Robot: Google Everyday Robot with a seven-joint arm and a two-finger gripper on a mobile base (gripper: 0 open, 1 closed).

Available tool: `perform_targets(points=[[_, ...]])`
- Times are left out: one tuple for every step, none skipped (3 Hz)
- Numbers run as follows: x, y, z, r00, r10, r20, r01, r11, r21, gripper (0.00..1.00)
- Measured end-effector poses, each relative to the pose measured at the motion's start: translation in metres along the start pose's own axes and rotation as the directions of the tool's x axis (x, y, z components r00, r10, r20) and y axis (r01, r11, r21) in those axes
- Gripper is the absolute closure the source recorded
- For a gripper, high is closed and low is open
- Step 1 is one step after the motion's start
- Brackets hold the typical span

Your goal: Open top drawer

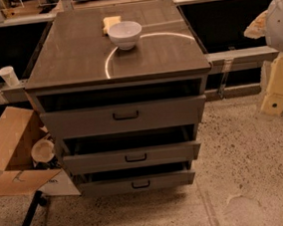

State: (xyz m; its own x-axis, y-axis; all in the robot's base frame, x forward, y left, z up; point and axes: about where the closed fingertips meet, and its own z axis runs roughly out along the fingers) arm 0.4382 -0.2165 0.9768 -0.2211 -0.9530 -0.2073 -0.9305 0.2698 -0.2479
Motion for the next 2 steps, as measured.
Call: perform_targets(points=[[0.000, 0.000, 0.000, 1.000, -0.001, 0.000, 0.001, 1.0000, 0.000, 0.00], [-0.025, 0.000, 0.038, 0.996, -0.076, 0.037, 0.078, 0.9956, -0.053, 0.00]])
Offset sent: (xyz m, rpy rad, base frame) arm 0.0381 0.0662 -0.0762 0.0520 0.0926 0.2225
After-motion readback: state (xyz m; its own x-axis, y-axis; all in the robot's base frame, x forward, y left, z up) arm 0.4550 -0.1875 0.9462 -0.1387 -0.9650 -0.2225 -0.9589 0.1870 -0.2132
